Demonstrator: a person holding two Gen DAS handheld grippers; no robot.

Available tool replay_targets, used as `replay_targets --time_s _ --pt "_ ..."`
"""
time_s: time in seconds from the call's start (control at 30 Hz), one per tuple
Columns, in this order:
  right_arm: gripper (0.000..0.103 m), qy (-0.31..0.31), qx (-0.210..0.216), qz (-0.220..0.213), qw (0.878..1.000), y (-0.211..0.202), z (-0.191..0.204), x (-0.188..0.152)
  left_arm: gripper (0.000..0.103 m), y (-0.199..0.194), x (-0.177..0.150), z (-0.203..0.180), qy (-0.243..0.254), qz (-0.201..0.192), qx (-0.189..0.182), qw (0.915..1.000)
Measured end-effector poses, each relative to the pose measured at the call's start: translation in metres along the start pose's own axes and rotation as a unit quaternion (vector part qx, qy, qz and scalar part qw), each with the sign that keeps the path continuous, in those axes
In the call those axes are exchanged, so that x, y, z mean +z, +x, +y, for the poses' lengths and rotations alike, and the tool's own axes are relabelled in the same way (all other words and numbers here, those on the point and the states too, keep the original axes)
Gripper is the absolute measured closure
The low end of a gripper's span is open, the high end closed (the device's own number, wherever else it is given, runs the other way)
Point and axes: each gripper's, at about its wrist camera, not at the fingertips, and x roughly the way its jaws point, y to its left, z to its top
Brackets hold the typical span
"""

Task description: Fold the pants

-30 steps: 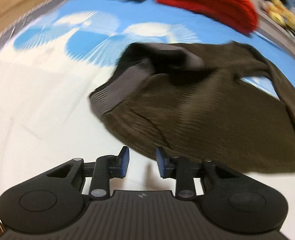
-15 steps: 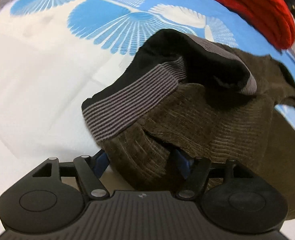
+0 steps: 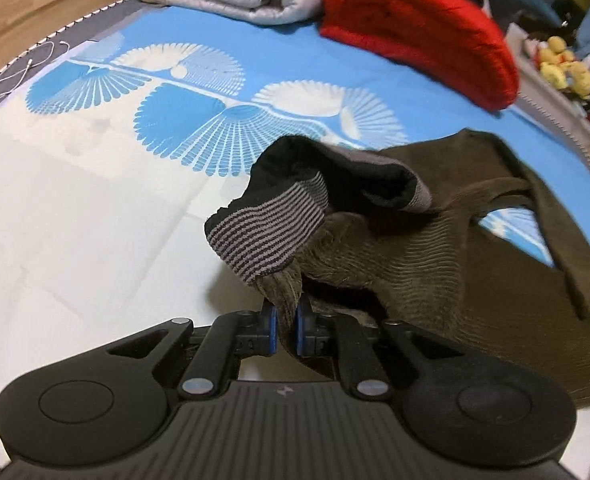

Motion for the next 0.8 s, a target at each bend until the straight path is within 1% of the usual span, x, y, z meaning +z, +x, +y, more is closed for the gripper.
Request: replay_targets --time_s 0.07,0.13,0.27,0.37,0.47,0.53,0.57,0.6,0.63,0.67,0.7,0.73,0.77,0.8 --pt "0.097 0.009 -0.009 0.001 1.000 -0.018 -0.011 -0.001 0.094 -0.018 -0.008 0.003 0.007 0.004 -0.007 0.9999" --pt "0.097 0.010 -0.020 0.008 1.000 -0.037 -0.022 -0.005 0.094 -0.036 -0.021 0.009 0.011 0.022 -0.015 0.9996" --pt "0.097 -0.009 -0.039 0.043 0.998 -0.060 -0.048 -0.015 0.093 -0.058 -0.048 0.022 0.023 0.055 -0.023 0.9980" --pt "0.097 -0.004 -0.043 0.092 0.995 -0.065 -0.077 -0.025 0.093 -0.065 -0.066 0.034 0.029 0.080 -0.016 0.9962" --pt "0.096 -0.007 -0.042 0.161 0.986 -0.057 -0.098 -0.039 0.093 -0.054 -0.079 0.041 0.031 0.131 -0.007 0.9909" --pt "0.096 -0.035 -0.039 0.205 0.977 -0.046 -0.101 -0.049 0.090 -0.043 -0.081 0.042 0.038 0.165 -0.007 0.9856" --pt "0.095 -0.044 -0.043 0.223 0.973 -0.039 -0.101 -0.053 0.086 -0.040 -0.081 0.040 0.043 0.178 -0.003 0.9830" --pt "0.094 -0.045 -0.045 0.236 0.970 -0.036 -0.101 -0.057 0.080 -0.039 -0.081 0.039 0.047 0.184 0.008 0.9817" --pt "0.091 -0.046 -0.049 0.243 0.968 -0.033 -0.103 -0.058 0.074 -0.040 -0.078 0.039 0.051 0.181 0.023 0.9819" --pt "0.086 -0.044 -0.054 0.244 0.967 -0.032 -0.105 -0.058 0.065 -0.045 -0.076 0.038 0.058 0.166 0.040 0.9837" --pt "0.086 -0.040 -0.060 0.236 0.969 -0.034 -0.108 -0.056 0.059 -0.053 -0.070 0.034 0.077 0.137 0.069 0.9852" --pt "0.083 -0.039 -0.071 0.222 0.972 -0.036 -0.109 -0.051 0.056 -0.059 -0.065 0.028 0.101 0.107 0.101 0.9839" --pt "0.081 -0.043 -0.089 0.201 0.975 -0.041 -0.110 -0.046 0.047 -0.067 -0.062 0.021 0.125 0.072 0.130 0.9811" --pt "0.081 -0.045 -0.102 0.183 0.977 -0.044 -0.110 -0.041 0.040 -0.074 -0.059 0.014 0.135 0.039 0.143 0.9797"
